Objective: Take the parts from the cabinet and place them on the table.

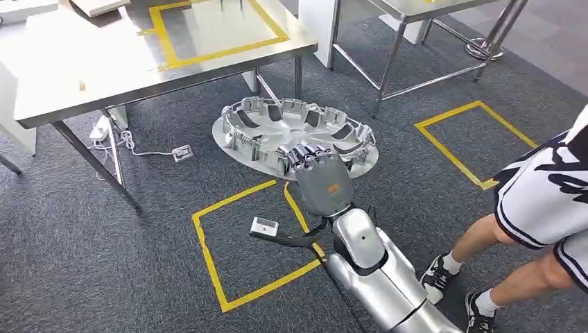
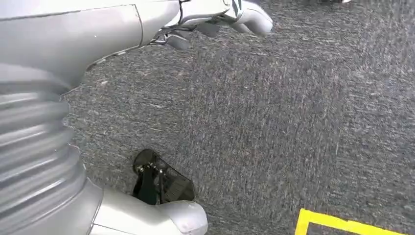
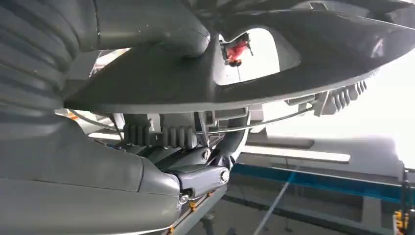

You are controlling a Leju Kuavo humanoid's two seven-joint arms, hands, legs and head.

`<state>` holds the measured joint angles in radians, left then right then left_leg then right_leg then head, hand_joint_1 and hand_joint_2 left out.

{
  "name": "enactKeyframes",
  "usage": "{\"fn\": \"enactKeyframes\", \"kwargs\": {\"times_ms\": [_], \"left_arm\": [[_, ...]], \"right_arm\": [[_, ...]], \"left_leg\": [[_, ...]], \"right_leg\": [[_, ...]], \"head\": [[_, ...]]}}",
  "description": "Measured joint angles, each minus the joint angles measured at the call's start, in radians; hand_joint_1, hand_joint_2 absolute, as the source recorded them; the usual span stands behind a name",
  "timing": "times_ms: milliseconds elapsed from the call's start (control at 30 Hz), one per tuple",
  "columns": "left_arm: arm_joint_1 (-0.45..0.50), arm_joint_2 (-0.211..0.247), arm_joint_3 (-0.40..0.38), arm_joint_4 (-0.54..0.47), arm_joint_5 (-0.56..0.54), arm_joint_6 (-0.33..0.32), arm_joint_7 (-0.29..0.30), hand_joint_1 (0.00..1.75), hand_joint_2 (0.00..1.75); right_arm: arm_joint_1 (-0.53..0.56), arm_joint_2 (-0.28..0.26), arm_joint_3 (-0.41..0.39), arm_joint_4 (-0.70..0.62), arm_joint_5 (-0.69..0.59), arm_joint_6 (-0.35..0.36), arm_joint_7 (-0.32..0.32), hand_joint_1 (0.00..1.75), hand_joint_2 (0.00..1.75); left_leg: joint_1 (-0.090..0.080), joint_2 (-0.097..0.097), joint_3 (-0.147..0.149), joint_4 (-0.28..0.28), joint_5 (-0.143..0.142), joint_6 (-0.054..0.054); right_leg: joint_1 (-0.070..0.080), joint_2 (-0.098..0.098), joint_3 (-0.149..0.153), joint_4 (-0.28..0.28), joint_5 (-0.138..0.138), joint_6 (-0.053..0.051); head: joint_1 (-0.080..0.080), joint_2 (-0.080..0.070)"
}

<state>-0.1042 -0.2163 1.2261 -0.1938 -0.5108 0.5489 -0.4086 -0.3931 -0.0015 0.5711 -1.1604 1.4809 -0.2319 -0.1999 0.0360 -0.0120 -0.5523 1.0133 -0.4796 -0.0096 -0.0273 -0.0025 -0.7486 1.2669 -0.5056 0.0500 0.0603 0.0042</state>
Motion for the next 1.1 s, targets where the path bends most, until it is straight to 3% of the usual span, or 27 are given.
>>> {"fn": "enactKeyframes", "kwargs": {"times_ms": [67,100,167,200,267,300,333,400,433,467,500,567,600,633,667,700,733,767,900,1100], "left_arm": [[-0.001,0.0,-0.001,0.0,-0.003,-0.004,0.0,0.0,1.75],[0.0,0.002,-0.001,0.0,-0.005,-0.007,0.0,0.0,1.75],[0.0,0.003,-0.003,0.0,-0.012,-0.008,0.001,0.0,1.75],[0.003,0.003,-0.003,0.0,-0.014,-0.01,0.002,0.0,1.75],[0.003,0.004,-0.003,0.0,-0.018,-0.011,0.005,0.0,1.75],[0.003,0.005,-0.004,0.0,-0.019,-0.011,0.006,0.0,1.75],[0.001,0.006,-0.004,0.0,-0.019,-0.011,0.006,0.0,1.75],[0.001,0.006,-0.004,0.0,-0.019,-0.017,0.006,0.0,1.75],[0.002,0.006,-0.004,0.001,-0.019,-0.017,0.006,0.0,1.75],[0.003,0.006,-0.004,0.001,-0.019,-0.018,0.006,0.0,1.75],[0.004,0.007,-0.004,0.001,-0.019,-0.018,0.006,0.0,1.75],[0.003,0.009,-0.004,0.001,-0.02,-0.018,0.006,0.0,1.75],[0.002,0.01,-0.004,0.001,-0.02,-0.018,0.006,0.0,1.75],[-0.003,0.01,-0.005,0.001,-0.02,-0.018,0.006,0.0,1.75],[-0.004,0.009,-0.005,0.001,-0.02,-0.018,0.006,0.0,1.75],[-0.003,0.007,-0.005,0.001,-0.02,-0.018,0.006,0.0,1.75],[0.0,0.005,-0.005,0.002,-0.018,-0.018,0.006,0.0,1.75],[0.002,0.005,-0.005,0.001,-0.011,-0.018,0.006,0.0,1.75],[0.001,0.005,-0.005,0.001,0.002,-0.018,0.003,0.0,1.75],[0.001,0.003,-0.005,0.001,0.008,-0.018,-0.003,0.0,1.75]], "right_arm": [[0.0,-0.003,0.001,0.0,0.0,0.0,0.0,1.75,1.75],[0.001,-0.007,0.001,0.0,0.0,0.0,0.0,1.75,1.75],[0.005,-0.011,0.003,0.0,0.0,-0.004,0.0,1.75,1.75],[0.006,-0.012,0.003,0.0,0.0,-0.006,0.002,1.75,1.75],[0.006,-0.012,0.003,-0.003,0.0,-0.008,0.003,1.75,1.75],[0.008,-0.012,0.003,-0.004,0.0,-0.01,0.004,1.75,1.75],[0.009,-0.013,0.003,-0.004,0.0,-0.013,0.005,1.75,1.75],[0.012,-0.016,0.003,-0.004,0.003,-0.015,0.004,1.75,1.75],[0.013,-0.016,0.003,-0.004,0.003,-0.015,0.004,1.75,1.75],[0.015,-0.016,0.003,-0.004,0.003,-0.015,0.004,1.75,1.75],[0.016,-0.016,0.003,-0.004,0.003,-0.015,0.004,1.75,1.75],[0.017,-0.016,0.003,-0.004,0.003,-0.014,0.004,1.75,1.75],[0.017,-0.016,0.003,-0.004,0.003,-0.014,0.005,1.75,1.75],[0.017,-0.019,0.002,-0.005,0.003,-0.013,0.01,1.75,1.75],[0.018,-0.021,0.001,-0.005,0.003,-0.01,0.018,1.75,1.75],[0.018,-0.022,0.001,-0.005,0.0,-0.007,0.019,1.75,1.75],[0.018,-0.024,0.0,-0.005,-0.004,-0.005,0.018,1.75,1.75],[0.018,-0.025,0.0,-0.005,-0.009,-0.002,0.015,1.75,1.75],[0.019,-0.027,0.0,-0.005,-0.015,0.005,0.013,1.75,1.75],[0.022,-0.027,-0.002,-0.005,-0.014,0.005,0.015,1.75,1.75]], "left_leg": [[0.01,-0.022,0.0,0.013,-0.01,-0.015],[0.011,-0.029,-0.004,0.017,-0.014,-0.024],[0.008,-0.044,-0.01,0.017,-0.013,-0.043],[0.01,-0.048,-0.01,0.008,-0.011,-0.05],[0.014,-0.054,-0.007,0.003,-0.014,-0.065],[0.012,-0.031,-0.013,0.026,-0.026,-0.063],[0.008,-0.008,-0.042,0.084,-0.058,-0.059],[0.002,0.001,-0.131,0.255,-0.131,-0.055],[0.0,0.001,-0.165,0.315,-0.145,-0.052],[-0.003,0.002,-0.177,0.329,-0.134,-0.048],[-0.007,0.003,-0.166,0.298,-0.102,-0.042],[-0.018,0.027,-0.088,0.129,-0.004,-0.024],[-0.027,0.075,-0.054,0.054,0.018,-0.014],[-0.039,0.095,-0.041,0.036,0.003,-0.01],[-0.034,0.082,-0.047,0.035,0.01,-0.003],[-0.033,0.076,-0.047,0.032,0.016,-0.004],[-0.034,0.073,-0.047,0.032,0.015,-0.005],[-0.035,0.069,-0.048,0.032,0.015,-0.004],[-0.036,0.066,-0.051,0.032,0.015,0.006],[-0.037,0.066,-0.054,0.033,0.016,0.01]], "right_leg": [[-0.011,0.014,0.096,-0.186,0.09,0.009],[-0.016,0.049,0.117,-0.222,0.067,0.013],[-0.004,0.035,0.113,-0.223,0.066,-0.018],[0.002,0.033,0.112,-0.22,0.063,-0.027],[-0.004,0.018,0.118,-0.227,0.065,-0.047],[-0.003,0.01,0.123,-0.229,0.062,-0.055],[0.0,0.002,0.125,-0.229,0.059,-0.064],[0.009,-0.015,0.127,-0.228,0.054,-0.072],[0.014,-0.022,0.128,-0.228,0.052,-0.076],[0.019,-0.029,0.131,-0.228,0.05,-0.078],[0.022,-0.037,0.134,-0.227,0.048,-0.08],[0.027,-0.054,0.145,-0.227,0.042,-0.079],[0.03,-0.061,0.149,-0.227,0.039,-0.075],[0.039,-0.063,0.146,-0.224,0.035,-0.069],[0.039,-0.07,0.146,-0.224,0.037,-0.065],[0.043,-0.075,0.146,-0.222,0.031,-0.071],[0.044,-0.076,0.148,-0.223,0.036,-0.089],[0.044,-0.079,0.149,-0.226,0.037,-0.09],[0.044,-0.081,0.152,-0.236,0.043,-0.079],[0.042,-0.081,0.153,-0.241,0.047,-0.059]], "head": [[0.0,0.0],[0.0,0.0],[0.001,0.0],[0.001,0.0],[-0.001,0.0],[-0.005,0.0],[-0.01,0.0],[-0.016,0.0],[-0.016,0.0],[-0.016,0.0],[-0.017,0.0],[-0.018,0.0],[-0.018,0.0],[-0.021,0.0],[-0.019,0.0],[-0.021,0.0],[-0.02,0.0],[-0.02,0.0],[-0.02,0.0],[-0.02,0.0]]}}
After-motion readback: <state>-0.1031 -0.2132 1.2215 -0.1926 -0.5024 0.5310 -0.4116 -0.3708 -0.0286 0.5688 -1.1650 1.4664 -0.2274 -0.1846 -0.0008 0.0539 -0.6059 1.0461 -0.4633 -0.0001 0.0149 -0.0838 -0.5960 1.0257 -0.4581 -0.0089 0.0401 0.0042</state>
